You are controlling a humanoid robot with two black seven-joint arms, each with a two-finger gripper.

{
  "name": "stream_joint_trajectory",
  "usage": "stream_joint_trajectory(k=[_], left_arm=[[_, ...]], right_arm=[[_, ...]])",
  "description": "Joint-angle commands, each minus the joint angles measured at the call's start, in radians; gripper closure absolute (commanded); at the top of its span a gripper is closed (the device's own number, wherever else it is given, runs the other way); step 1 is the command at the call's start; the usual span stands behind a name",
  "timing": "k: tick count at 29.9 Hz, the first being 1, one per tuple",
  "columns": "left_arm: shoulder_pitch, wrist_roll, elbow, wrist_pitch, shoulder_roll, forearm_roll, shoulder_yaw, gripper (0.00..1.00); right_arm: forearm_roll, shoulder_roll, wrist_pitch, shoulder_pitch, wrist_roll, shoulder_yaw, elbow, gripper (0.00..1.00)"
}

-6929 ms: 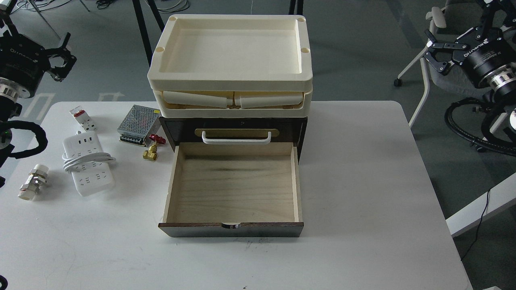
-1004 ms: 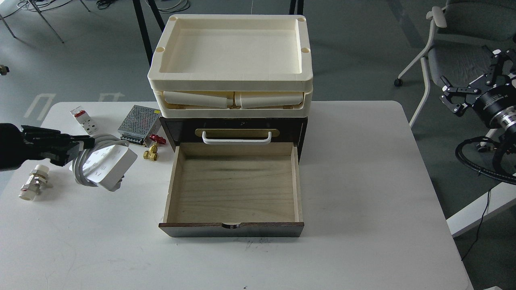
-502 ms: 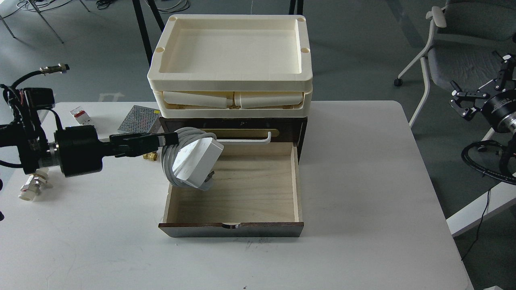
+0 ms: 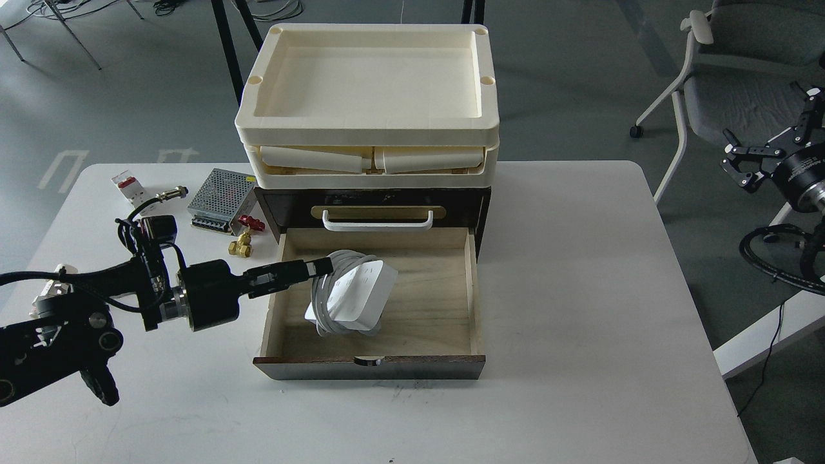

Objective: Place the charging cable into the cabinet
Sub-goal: 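Lower the power strip into the drawer and release it from the left gripper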

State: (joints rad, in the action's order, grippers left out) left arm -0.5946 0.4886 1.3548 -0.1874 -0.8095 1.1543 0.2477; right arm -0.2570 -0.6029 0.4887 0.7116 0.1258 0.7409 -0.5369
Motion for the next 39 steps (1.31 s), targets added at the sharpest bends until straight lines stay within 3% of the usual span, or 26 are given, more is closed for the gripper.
stream_joint_trajectory(k=[1, 8, 24, 27, 30, 32, 39], left_arm=[[0.010, 0.000, -0.042, 0.011, 0.030, -0.050, 0.002, 1.00], [0.047, 0.000, -0.157, 0.035, 0.121, -0.096, 0.001, 1.00], [0.075, 0.000, -0.186, 0.040, 0.227, -0.096, 0.002, 0.96], [0.073, 0.000, -0.186, 0.037, 0.236, -0.096, 0.002, 0.88], [0.073, 0.000, -0.184, 0.036, 0.245, -0.097, 0.004, 0.73], [0.073, 0.000, -0.181, 0.031, 0.245, -0.107, 0.004, 0.54], [0.070, 0.000, -0.180, 0.028, 0.227, -0.229, 0.027, 0.24]], right_arm=[[-0.001, 0.000, 0.000, -0.003, 0.000, 0.000, -0.001, 0.00], [-0.004, 0.000, 0.000, -0.014, 0.000, 0.000, -0.001, 0.00], [-0.008, -0.008, 0.000, -0.038, 0.005, 0.002, 0.000, 0.00], [-0.010, -0.008, 0.000, -0.050, 0.017, 0.002, 0.000, 0.00], [-0.010, -0.008, 0.000, -0.054, 0.025, 0.002, 0.000, 0.00], [-0.010, -0.008, 0.000, -0.057, 0.025, 0.002, 0.000, 0.00], [-0.010, -0.005, 0.000, -0.057, 0.025, 0.008, -0.001, 0.00]])
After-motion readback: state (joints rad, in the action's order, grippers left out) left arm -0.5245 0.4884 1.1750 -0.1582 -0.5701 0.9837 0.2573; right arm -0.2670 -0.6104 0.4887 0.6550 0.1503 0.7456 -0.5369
